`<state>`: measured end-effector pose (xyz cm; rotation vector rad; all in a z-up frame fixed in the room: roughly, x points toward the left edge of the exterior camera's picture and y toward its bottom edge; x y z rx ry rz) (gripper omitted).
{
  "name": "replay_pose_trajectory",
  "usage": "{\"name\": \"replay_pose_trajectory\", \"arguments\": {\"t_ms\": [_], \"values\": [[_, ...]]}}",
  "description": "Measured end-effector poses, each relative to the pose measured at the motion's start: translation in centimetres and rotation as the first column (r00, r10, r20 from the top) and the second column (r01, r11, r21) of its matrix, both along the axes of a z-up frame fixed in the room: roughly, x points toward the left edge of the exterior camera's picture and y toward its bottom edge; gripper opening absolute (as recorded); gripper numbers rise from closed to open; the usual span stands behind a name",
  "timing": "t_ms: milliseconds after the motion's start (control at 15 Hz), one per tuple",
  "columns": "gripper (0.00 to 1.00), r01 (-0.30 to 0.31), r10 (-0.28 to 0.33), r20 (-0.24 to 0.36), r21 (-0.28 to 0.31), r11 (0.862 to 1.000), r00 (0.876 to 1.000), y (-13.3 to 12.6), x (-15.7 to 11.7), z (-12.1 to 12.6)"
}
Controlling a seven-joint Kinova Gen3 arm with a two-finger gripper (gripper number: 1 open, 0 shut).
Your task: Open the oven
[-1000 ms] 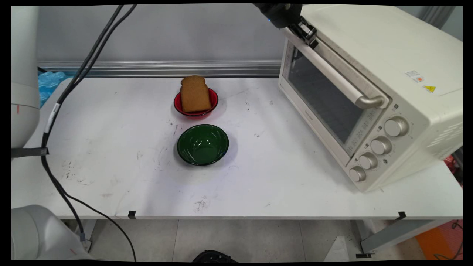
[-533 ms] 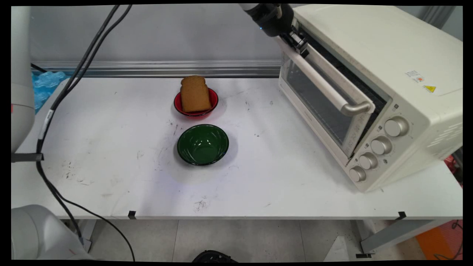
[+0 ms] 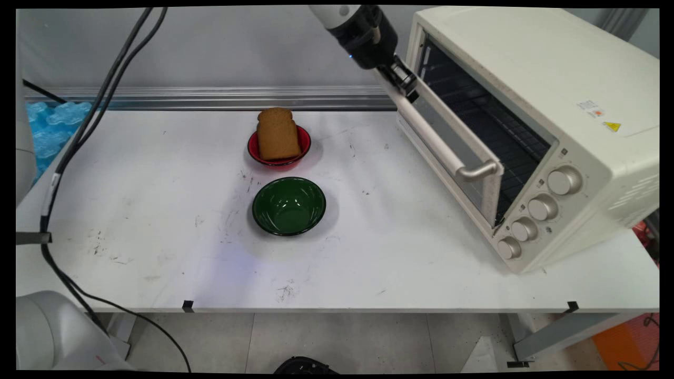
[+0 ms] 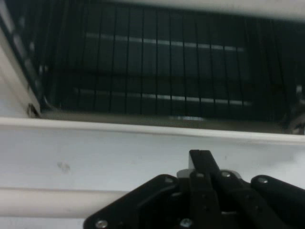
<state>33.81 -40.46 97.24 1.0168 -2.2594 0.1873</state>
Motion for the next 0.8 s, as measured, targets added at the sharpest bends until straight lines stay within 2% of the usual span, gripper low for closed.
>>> {"name": "replay_pose_trajectory", "arguments": {"t_ms": [800], "values": [[0.00,-0.007,0.004,0.065,0.044,0.999,0.998,3.0,3.2,-2.5]]}}
